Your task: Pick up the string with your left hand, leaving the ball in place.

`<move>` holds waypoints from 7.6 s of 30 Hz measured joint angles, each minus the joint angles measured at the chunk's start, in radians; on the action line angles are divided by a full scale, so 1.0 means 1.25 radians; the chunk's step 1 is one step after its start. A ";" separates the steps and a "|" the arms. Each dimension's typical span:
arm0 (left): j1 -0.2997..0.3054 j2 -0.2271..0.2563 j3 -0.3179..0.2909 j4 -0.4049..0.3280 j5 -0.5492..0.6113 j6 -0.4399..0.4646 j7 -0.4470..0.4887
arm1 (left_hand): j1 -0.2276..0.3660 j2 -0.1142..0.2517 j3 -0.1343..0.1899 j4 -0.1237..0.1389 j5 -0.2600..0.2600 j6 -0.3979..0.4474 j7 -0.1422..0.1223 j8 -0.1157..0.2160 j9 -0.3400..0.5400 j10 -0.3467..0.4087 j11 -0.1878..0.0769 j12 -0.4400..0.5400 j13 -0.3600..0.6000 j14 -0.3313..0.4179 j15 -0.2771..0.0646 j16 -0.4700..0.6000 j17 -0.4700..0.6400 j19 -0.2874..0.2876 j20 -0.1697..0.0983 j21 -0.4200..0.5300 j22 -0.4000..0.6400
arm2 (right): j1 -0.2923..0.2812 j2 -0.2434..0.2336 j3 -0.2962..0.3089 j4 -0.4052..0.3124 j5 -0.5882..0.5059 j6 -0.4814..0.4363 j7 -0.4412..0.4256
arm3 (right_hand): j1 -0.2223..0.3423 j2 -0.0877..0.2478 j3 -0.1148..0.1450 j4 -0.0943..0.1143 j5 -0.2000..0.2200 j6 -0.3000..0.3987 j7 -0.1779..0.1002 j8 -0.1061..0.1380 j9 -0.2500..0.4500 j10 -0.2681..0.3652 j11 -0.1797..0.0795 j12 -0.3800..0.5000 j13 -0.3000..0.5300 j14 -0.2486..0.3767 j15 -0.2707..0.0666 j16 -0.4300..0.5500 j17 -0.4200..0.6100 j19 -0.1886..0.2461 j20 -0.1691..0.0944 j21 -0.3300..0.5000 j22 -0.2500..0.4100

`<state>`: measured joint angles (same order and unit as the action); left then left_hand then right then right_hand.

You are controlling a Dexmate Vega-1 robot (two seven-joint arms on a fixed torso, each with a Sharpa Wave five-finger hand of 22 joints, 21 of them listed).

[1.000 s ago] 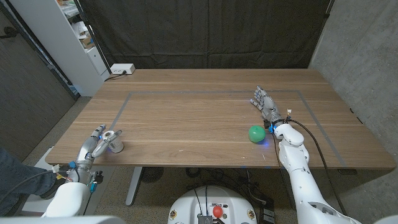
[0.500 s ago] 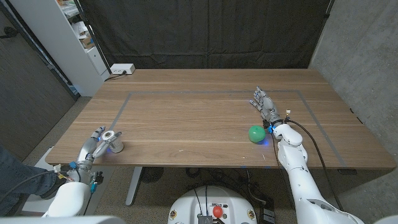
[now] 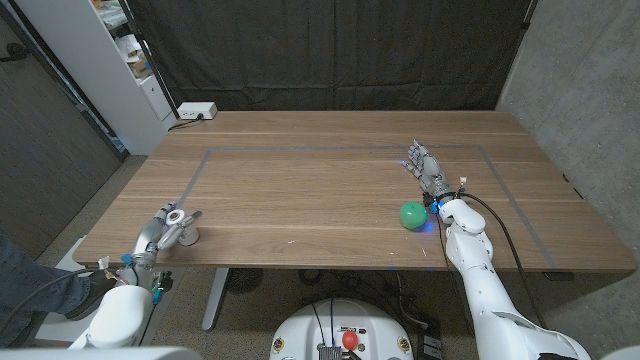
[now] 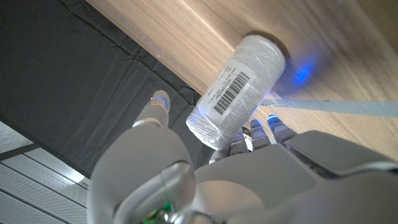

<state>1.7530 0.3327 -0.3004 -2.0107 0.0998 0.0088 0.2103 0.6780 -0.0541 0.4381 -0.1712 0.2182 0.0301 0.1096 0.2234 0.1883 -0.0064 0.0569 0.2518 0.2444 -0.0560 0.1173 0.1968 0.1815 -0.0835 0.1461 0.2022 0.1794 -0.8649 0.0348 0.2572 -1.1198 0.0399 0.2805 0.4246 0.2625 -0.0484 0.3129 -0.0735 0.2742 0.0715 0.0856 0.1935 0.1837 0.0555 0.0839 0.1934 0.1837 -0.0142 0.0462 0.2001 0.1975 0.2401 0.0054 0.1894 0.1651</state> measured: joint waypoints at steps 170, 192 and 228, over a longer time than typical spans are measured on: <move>-0.069 0.054 0.002 -0.155 0.026 0.084 -0.054 | 0.455 0.076 0.028 -0.002 0.155 0.429 -0.058 0.239 0.159 0.423 -0.107 0.272 0.388 0.507 -0.093 0.361 0.324 0.453 -0.025 0.482 0.115 | -0.073 -0.006 -0.012 -0.208 0.041 -0.006 -0.030 | -0.006 0.006 -0.017 -0.005 0.012 0.013 0.002 0.000 0.002 0.020 0.000 0.000 0.003 0.028 0.001 0.003 0.004 0.004 0.004 0.000 0.000; -0.072 0.070 0.004 -0.217 0.050 0.100 -0.074 | 0.452 0.080 0.033 -0.002 0.166 0.438 -0.058 0.245 0.170 0.427 -0.102 0.272 0.410 0.517 -0.088 0.361 0.332 0.449 -0.029 0.507 0.114 | -0.072 -0.011 -0.008 -0.210 0.046 -0.003 -0.031 | -0.006 0.006 -0.016 -0.005 0.012 0.022 0.001 0.000 0.002 0.020 0.000 0.000 0.003 0.029 0.000 0.003 0.004 0.004 0.004 0.000 0.000; -0.083 0.076 -0.016 -0.265 0.087 0.121 -0.114 | 0.452 0.079 0.039 -0.004 0.178 0.442 -0.054 0.251 0.182 0.436 -0.103 0.272 0.444 0.529 -0.086 0.361 0.346 0.443 -0.032 0.543 0.112 | -0.068 -0.006 -0.009 -0.209 0.047 -0.002 -0.040 | -0.006 0.006 -0.022 -0.006 0.015 0.021 0.002 0.000 0.002 0.020 0.000 0.000 0.003 0.029 0.000 0.003 0.004 0.010 0.010 0.000 0.000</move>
<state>1.6498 0.4276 -0.3201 -2.3421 0.2080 0.1599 0.0677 1.2431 0.0451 0.4870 -0.1764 0.4406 0.5827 0.0427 0.5372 0.4161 0.5390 -0.0717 0.5919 0.7993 0.6052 0.0093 0.6479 0.6141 0.4704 0.1058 0.8808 0.3195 -0.9499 0.0274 0.2465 -1.3810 0.0982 0.2777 0.3747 0.2545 -0.0403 0.2855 -0.0812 0.2927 0.0983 0.0875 0.1935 0.1863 0.0803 0.0840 0.1934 0.1879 0.0216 0.0462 0.2041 0.2020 0.2528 0.0179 0.1894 0.1652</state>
